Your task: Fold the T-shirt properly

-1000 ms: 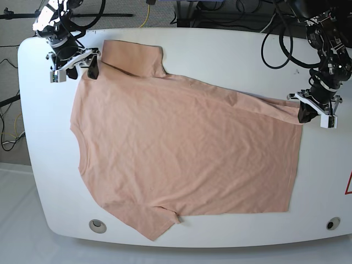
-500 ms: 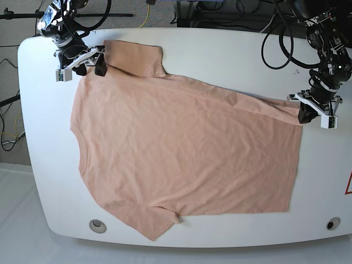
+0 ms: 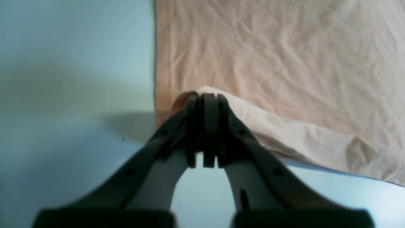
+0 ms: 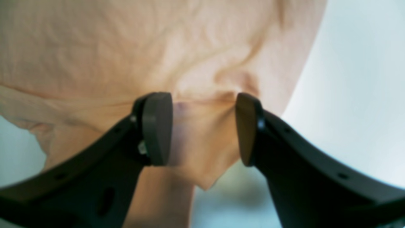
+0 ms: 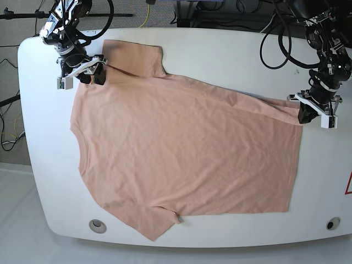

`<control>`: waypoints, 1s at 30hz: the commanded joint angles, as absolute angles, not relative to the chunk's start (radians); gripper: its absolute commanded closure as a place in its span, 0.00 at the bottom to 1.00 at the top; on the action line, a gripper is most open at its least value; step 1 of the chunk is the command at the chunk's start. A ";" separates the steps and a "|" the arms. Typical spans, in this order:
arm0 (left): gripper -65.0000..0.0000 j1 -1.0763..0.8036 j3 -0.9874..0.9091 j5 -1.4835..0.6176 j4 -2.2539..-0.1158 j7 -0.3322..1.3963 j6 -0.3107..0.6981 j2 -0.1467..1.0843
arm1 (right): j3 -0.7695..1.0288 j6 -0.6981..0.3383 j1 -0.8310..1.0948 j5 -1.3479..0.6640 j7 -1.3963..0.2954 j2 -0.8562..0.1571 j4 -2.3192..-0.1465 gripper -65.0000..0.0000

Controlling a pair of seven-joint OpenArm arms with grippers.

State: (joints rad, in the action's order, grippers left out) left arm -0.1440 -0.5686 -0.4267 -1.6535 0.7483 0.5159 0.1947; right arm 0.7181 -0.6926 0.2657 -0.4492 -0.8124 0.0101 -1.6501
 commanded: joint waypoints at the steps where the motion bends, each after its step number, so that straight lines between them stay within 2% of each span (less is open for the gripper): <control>1: 1.00 -0.131 -0.574 -0.442 -1.672 0.731 0.516 0.211 | 0.728 -0.698 0.251 -0.458 -0.794 0.008 -1.657 0.50; 7: 1.00 -0.137 -0.571 -0.439 -1.669 0.734 0.516 0.208 | 0.704 -0.698 0.232 -0.459 -0.808 0.002 -1.653 0.56; 11: 1.00 -0.138 -0.571 -0.440 -1.668 0.736 0.516 0.207 | 0.694 -0.698 0.230 -0.456 -0.807 -0.001 -1.652 0.70; 15: 1.00 -0.142 -0.570 -0.440 -1.676 0.737 0.517 0.207 | 0.675 -0.698 0.246 -0.466 -0.803 -0.002 -1.640 0.90; 23: 1.00 -0.146 -0.569 -0.443 -1.676 0.737 0.516 0.207 | 0.658 -0.698 0.262 -0.477 -0.802 -0.010 -1.647 0.87; 25: 1.00 -0.147 -0.566 -0.444 -1.674 0.732 0.513 0.207 | 0.664 -0.698 0.257 -0.475 -0.805 -0.023 -1.660 0.92; 30: 1.00 -0.150 -0.565 -0.444 -1.673 0.731 0.513 0.207 | 0.662 -0.698 0.272 -0.482 -0.811 -0.037 -1.680 0.96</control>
